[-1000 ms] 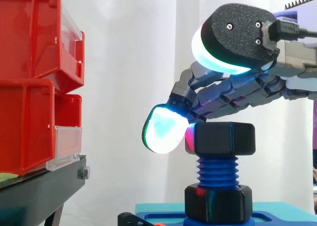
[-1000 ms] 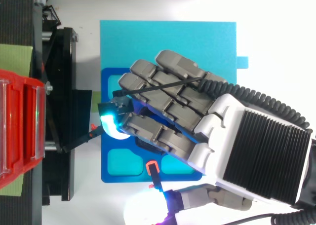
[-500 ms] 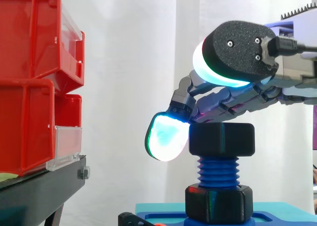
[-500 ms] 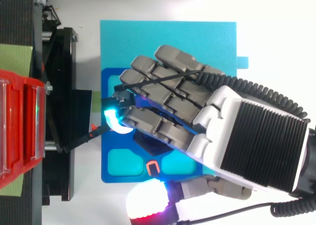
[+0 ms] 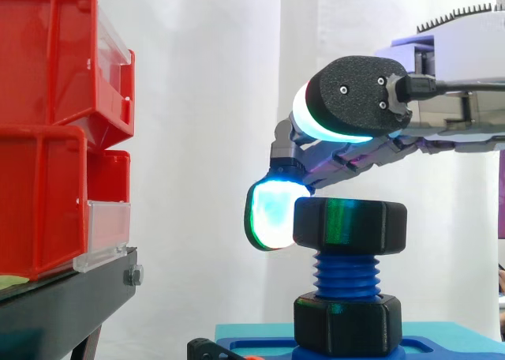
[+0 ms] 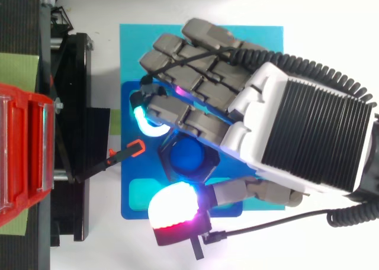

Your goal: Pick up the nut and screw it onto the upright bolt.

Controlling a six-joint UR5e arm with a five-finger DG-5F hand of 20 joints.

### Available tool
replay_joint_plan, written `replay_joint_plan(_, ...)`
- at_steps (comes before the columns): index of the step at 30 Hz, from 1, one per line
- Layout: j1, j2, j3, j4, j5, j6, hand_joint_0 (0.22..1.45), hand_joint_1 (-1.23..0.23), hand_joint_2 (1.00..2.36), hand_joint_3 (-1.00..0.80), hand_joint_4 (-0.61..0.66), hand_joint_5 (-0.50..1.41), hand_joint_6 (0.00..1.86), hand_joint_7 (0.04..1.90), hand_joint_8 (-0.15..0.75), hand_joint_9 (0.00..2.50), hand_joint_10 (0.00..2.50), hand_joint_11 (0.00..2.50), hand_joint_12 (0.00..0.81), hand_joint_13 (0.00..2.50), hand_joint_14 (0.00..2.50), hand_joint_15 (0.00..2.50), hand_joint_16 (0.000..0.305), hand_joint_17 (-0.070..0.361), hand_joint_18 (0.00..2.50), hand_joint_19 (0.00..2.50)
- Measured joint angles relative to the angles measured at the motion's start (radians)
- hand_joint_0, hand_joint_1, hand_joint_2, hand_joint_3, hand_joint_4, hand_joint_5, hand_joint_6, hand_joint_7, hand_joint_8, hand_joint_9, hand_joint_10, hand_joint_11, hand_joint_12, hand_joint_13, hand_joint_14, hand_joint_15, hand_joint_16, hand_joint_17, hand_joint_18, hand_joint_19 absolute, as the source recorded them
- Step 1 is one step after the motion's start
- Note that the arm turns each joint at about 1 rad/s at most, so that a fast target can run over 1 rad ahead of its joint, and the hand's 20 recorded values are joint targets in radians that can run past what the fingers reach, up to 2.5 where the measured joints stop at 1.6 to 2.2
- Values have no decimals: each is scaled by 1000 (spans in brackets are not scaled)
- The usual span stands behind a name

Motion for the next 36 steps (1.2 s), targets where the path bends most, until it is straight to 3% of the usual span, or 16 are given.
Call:
replay_joint_plan(8,-14,2,15,-36,-9,0,491,-159,1000,-500,289,-85,503,1187,279,456,0,0,317,421,0,0,39,87,323,0)
replay_joint_plan(9,-15,3,16,-38,-9,0,491,-159,1000,-500,281,-108,504,1019,270,445,0,0,317,424,0,0,39,87,325,0)
replay_joint_plan(12,-17,6,16,-45,-9,0,484,-151,1000,-500,225,-132,503,823,259,403,0,0,322,384,0,0,40,90,306,0)
replay_joint_plan(21,-20,10,44,-54,-11,-2,466,-47,1000,-500,162,-162,501,651,217,288,0,0,331,232,0,0,43,96,128,0)
replay_joint_plan(36,9,-2,53,-2,-37,-13,466,40,1000,-500,136,-174,501,629,205,214,0,0,337,140,0,0,43,96,0,0)
